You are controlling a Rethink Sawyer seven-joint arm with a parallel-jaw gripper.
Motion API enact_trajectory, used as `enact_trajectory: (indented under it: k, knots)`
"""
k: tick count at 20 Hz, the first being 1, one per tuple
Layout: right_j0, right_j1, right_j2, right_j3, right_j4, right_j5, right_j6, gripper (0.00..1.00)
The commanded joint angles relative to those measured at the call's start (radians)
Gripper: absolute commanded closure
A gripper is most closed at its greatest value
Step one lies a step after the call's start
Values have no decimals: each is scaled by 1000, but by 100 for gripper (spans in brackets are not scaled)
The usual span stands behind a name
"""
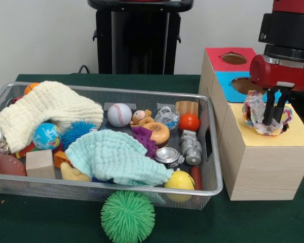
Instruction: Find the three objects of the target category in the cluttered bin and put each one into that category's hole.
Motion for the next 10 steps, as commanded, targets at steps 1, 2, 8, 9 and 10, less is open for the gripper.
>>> enact_trajectory:
  k: [1,2,8,9,10]
  knots:
    - [-33,59,21,-78,72,41,355,100]
    - [-33,60,21,-77,72,45,354,100]
    - [-32,67,15,-68,70,69,354,100]
    - [-32,67,16,-68,70,73,355,100]
    - [-30,67,21,-66,70,80,354,100]
